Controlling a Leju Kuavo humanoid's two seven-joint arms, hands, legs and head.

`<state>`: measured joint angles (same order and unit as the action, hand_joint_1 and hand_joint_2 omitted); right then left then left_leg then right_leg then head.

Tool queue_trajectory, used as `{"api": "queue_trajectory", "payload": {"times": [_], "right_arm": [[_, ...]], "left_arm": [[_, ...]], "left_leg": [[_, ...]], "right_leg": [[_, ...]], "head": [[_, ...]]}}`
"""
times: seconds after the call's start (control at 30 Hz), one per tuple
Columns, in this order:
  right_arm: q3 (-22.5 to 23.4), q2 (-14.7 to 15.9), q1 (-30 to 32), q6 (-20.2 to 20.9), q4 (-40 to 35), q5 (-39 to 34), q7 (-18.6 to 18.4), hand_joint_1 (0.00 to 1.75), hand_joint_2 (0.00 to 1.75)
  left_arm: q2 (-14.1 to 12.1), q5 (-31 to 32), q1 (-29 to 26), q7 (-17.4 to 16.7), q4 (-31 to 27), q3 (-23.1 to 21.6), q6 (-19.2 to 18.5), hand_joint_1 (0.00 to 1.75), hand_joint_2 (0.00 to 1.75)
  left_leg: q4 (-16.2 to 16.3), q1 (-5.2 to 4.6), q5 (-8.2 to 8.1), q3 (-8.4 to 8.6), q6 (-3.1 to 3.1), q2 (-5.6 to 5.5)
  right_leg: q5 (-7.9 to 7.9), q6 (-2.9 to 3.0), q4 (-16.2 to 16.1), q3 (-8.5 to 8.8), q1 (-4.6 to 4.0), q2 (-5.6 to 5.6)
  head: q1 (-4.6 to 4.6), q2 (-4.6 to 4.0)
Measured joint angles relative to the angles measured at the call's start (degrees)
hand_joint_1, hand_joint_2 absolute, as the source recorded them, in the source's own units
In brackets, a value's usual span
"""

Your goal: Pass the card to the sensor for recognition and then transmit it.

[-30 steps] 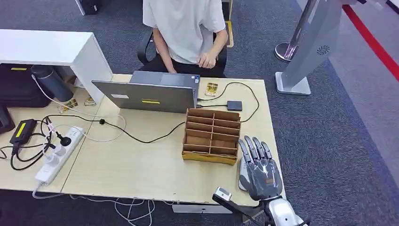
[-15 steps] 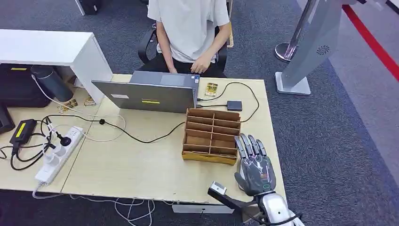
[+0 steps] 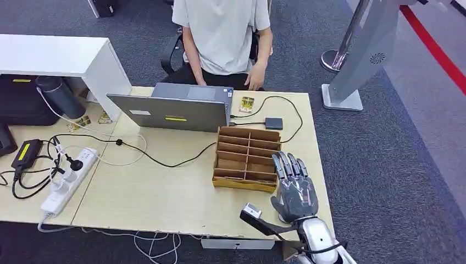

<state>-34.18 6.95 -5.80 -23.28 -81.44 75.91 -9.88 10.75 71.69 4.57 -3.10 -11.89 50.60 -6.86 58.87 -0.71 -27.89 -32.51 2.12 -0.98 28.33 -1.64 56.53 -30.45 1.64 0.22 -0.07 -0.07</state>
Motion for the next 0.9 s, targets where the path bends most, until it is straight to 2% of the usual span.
{"api": "queue_trajectory", "payload": {"times": [0.9], "right_arm": [[0.0, -3.4, -3.5, 0.5, 6.5, -3.6, 1.1, 0.0, 1.75]], "left_arm": [[0.0, 0.0, 0.6, -0.5, 0.0, -0.4, -0.4, 0.0, 1.75]], "left_leg": [[0.0, 0.0, 0.01, 0.0, 0.0, 0.0]], "right_leg": [[0.0, 0.0, 0.0, 0.0, 0.0, 0.0]], "head": [[0.0, 0.0]]}}
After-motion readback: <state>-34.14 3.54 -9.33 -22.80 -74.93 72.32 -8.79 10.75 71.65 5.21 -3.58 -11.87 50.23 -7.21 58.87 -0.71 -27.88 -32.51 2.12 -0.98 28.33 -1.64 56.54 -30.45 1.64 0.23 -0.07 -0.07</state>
